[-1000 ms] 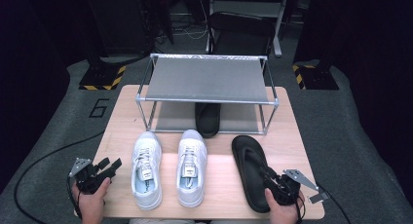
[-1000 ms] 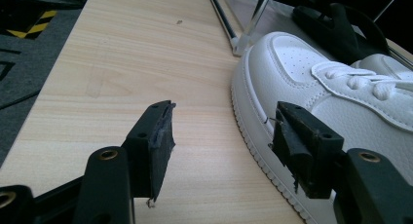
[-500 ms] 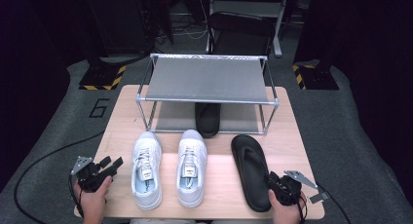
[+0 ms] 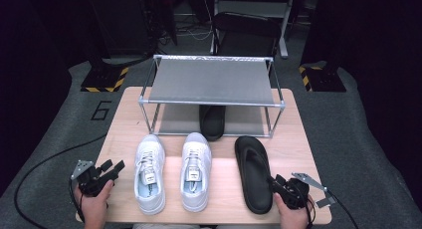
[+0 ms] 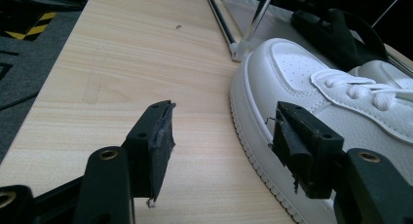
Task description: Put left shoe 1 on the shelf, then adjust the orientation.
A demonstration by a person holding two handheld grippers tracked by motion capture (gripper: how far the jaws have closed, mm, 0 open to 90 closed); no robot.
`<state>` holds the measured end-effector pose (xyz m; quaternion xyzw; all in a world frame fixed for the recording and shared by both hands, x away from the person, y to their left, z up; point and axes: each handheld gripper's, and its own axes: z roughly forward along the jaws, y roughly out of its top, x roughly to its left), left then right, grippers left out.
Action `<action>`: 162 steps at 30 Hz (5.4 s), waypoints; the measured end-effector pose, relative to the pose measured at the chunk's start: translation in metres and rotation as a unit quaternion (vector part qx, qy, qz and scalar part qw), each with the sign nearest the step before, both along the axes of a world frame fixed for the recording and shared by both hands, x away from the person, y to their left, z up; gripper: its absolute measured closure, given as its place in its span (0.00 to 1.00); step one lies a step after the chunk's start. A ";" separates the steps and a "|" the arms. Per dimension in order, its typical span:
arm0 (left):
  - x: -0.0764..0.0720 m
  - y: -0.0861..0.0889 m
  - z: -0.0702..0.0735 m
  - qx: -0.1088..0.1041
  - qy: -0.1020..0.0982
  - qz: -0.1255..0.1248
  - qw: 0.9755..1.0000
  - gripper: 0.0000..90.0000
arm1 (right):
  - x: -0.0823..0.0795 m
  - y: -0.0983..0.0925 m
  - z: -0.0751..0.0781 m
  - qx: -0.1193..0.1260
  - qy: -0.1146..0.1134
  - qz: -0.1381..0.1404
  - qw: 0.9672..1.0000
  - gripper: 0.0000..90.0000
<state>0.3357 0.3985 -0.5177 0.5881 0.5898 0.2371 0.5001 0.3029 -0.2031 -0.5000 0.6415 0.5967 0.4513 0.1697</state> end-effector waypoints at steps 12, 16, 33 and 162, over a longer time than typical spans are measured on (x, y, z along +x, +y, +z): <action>0.000 0.000 0.001 0.004 -0.001 -0.002 1.000 0.44 | -0.001 -0.001 -0.027 0.033 0.038 0.025 0.998 0.59; 0.000 0.000 0.000 0.005 0.001 -0.003 1.000 0.44 | -0.002 -0.003 -0.028 0.043 0.035 0.027 0.998 0.61; -0.001 0.000 0.001 0.004 -0.004 -0.002 1.000 0.44 | -0.004 -0.007 -0.034 0.083 0.035 0.030 0.996 0.64; -0.007 0.011 -0.004 -0.009 0.010 0.011 1.000 0.44 | 0.165 0.044 -0.012 0.083 -0.032 -0.075 0.993 0.73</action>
